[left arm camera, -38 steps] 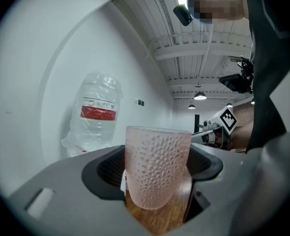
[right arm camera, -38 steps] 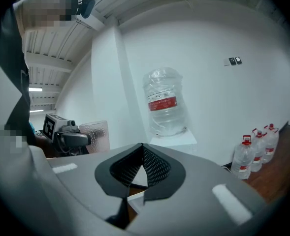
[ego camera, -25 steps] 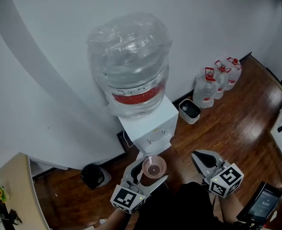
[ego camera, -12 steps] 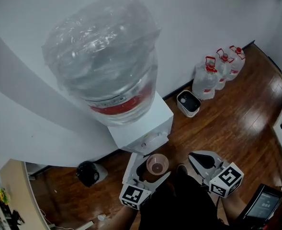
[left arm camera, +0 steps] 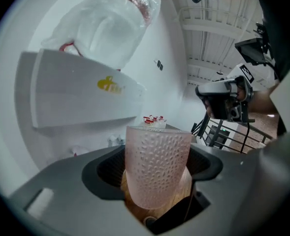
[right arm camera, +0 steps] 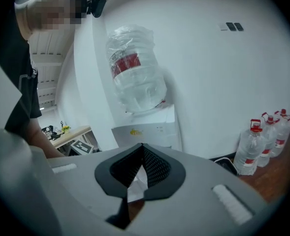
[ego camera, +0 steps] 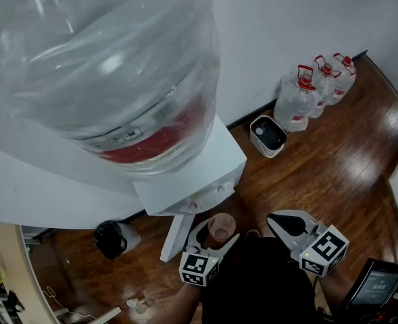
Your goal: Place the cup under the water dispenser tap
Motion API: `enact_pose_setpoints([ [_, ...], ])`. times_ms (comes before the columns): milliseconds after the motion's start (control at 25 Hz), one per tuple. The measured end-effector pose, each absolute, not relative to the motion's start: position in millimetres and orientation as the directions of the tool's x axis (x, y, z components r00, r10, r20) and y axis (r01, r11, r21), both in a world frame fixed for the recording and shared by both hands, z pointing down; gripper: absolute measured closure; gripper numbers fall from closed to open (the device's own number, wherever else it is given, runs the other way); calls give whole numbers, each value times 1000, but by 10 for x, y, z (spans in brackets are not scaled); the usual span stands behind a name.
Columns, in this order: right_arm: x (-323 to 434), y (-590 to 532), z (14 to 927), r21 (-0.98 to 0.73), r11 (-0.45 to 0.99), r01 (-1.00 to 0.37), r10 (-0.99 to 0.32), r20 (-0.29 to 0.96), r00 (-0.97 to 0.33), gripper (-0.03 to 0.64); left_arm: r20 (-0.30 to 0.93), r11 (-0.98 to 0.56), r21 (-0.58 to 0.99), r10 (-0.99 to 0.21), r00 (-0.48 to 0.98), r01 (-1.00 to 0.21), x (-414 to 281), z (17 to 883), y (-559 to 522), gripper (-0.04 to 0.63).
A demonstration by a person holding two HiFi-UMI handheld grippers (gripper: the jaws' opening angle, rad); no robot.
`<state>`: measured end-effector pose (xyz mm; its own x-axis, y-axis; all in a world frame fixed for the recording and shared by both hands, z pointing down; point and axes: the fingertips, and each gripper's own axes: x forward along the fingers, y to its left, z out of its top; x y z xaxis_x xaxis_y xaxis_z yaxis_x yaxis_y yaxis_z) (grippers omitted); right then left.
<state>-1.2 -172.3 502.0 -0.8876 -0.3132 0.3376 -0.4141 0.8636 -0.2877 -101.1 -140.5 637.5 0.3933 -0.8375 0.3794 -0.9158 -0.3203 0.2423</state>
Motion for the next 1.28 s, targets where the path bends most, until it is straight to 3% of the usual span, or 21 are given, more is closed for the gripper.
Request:
enact_pose_setpoints([
  [480, -164, -1956, 5568, -333, 852, -404, -288, 345, -893, 615, 509, -171, 280, -808, 297, -945, -1267, 7972, -2077, 117],
  [680, -85, -2123, 5779, -310, 849, -429, -304, 379, -874, 615, 546, -77, 162, -823, 154, -984, -1386, 8376, -2374, 117],
  [1080, 191, -1909, 6198, -324, 827, -460, -281, 471, -836, 615, 388, 160, 126, -916, -100, -979, -1517, 8401, -2491, 118],
  [1280, 154, -1933, 6269, -352, 810, -469, -287, 460, -840, 616, 315, 211, 68, -932, -180, -975, -1532, 8444, -2580, 118],
])
